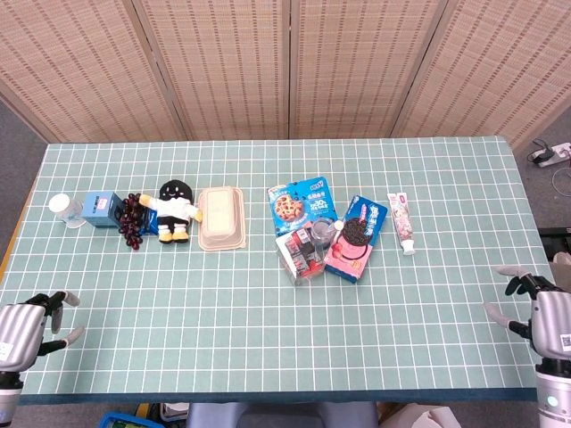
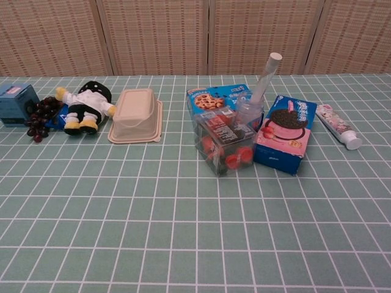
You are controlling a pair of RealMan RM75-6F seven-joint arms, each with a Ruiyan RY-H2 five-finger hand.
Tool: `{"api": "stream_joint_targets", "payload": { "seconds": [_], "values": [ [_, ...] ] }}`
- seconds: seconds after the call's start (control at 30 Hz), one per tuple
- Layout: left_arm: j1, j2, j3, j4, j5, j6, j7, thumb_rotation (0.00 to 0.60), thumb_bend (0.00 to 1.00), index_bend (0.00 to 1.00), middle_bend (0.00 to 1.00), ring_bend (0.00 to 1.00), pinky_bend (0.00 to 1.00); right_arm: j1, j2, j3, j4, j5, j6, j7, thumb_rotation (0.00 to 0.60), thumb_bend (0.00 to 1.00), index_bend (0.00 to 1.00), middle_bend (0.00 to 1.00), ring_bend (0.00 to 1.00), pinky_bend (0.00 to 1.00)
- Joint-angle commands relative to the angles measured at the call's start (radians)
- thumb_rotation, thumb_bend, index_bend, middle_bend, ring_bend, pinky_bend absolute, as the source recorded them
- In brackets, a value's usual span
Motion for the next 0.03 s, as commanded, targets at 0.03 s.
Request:
{"api": "stream_joint_targets", "payload": {
  "seconds": [0.03],
  "values": [
    [-0.001, -0.002, -0.001, 0.001, -0.002, -0.001, 0.005, 0.600, 0.14, 0.57, 0.75, 0.55, 0.75, 0.001, 0.015, 0.009, 0.000, 0.011, -0.035, 0.018, 0.600, 0.06, 0.38, 0.58, 0.51, 0.67]
  ]
}}
